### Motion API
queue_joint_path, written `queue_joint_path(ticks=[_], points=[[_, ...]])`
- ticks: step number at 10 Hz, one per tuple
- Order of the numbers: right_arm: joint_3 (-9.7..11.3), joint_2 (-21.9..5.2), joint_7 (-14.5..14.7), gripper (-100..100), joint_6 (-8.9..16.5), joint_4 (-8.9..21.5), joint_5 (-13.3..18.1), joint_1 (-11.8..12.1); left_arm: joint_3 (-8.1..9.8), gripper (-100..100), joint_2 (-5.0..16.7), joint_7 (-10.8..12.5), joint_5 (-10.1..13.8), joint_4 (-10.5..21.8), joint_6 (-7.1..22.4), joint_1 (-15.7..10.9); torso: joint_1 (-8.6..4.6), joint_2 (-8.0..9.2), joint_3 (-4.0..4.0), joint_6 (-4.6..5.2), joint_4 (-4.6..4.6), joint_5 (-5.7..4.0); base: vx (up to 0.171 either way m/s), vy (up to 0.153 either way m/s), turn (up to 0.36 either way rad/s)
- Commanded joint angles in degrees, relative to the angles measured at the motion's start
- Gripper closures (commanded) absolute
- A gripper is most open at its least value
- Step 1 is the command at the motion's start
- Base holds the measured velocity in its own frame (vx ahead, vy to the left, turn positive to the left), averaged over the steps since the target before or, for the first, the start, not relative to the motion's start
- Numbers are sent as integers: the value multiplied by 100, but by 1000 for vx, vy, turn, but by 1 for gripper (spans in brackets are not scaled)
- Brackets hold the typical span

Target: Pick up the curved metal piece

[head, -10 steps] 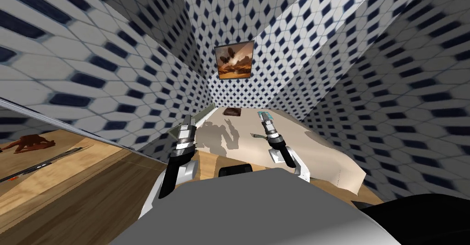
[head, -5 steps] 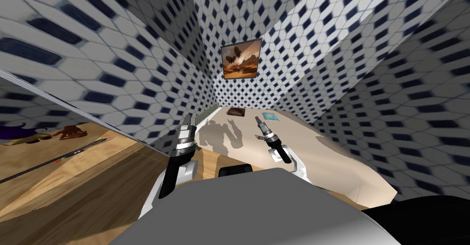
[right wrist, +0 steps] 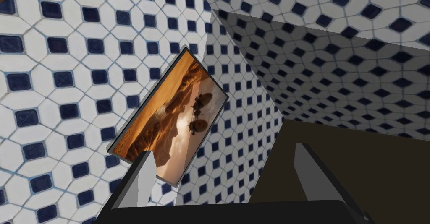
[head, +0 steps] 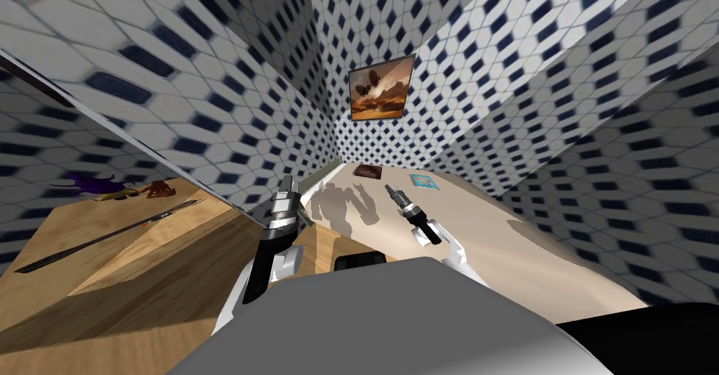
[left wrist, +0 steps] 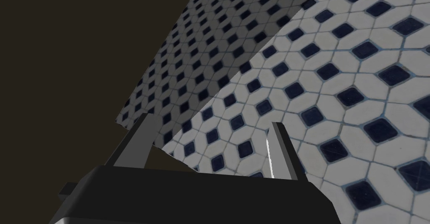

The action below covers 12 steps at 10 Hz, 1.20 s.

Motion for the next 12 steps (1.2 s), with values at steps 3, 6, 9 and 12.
queue_joint_path(ticks=[3,6,9,12], points=[[134,-237,323,-100,118,516,228,-102,0,0,0,0,0,0,0,0,-5,4,2,2,1,-1,17,33,80],[288,-578,649,-100,252,953,525,-237,1,0,0,0,0,0,0,1,-12,8,5,5,2,-2,11,23,111],[369,-747,805,-100,309,1369,685,-298,1,0,0,0,0,0,0,0,-12,8,5,3,2,-2,9,15,86],[452,-915,955,-100,360,1670,853,-355,1,0,0,0,0,0,0,1,-15,11,6,6,2,-3,5,8,54]])
